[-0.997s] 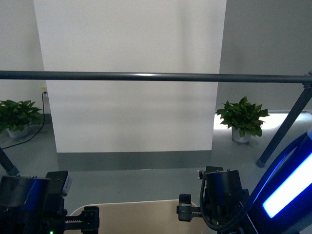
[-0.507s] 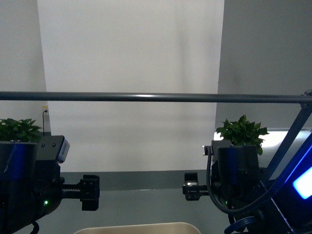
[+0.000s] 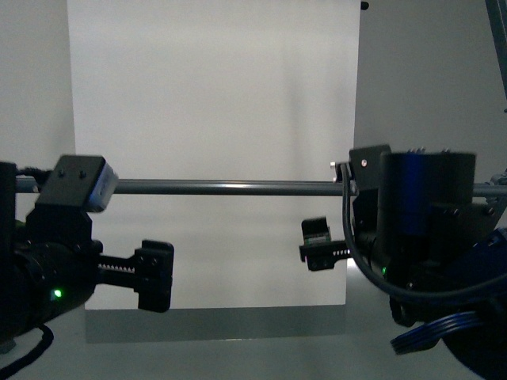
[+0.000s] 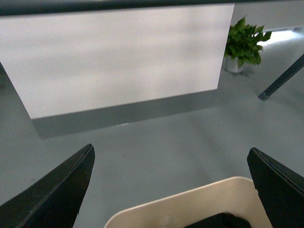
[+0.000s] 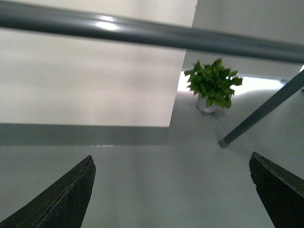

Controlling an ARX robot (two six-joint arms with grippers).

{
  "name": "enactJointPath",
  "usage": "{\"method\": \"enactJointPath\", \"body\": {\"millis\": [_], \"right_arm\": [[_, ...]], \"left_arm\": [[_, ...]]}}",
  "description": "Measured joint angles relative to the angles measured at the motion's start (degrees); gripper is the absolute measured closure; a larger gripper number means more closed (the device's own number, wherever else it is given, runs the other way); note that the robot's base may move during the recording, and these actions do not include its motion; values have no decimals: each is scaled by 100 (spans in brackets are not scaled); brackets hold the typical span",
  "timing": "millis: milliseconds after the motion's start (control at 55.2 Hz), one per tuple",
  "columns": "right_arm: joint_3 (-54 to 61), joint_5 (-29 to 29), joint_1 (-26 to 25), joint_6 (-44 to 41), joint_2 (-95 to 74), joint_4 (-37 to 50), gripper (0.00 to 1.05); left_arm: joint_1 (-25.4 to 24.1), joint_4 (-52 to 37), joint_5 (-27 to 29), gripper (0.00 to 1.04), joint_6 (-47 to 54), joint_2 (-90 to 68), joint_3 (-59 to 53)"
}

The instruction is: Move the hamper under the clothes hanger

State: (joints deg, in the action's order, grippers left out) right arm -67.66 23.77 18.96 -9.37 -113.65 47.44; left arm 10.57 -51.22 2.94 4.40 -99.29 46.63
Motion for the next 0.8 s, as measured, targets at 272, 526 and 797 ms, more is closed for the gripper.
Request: {"method": "enactJointPath", "body": {"millis": [272, 526, 797], "right_arm": [[313, 221, 295, -833, 1191, 238, 8], [546, 476, 555, -1499, 1926, 529, 8], [855, 675, 874, -2037, 2398, 1036, 8]], "left_arm": [[7, 129, -11, 7, 337, 1397, -275], [-2, 470, -66, 7, 518, 2317, -321], [15, 656, -70, 7, 619, 3014, -365]]}}
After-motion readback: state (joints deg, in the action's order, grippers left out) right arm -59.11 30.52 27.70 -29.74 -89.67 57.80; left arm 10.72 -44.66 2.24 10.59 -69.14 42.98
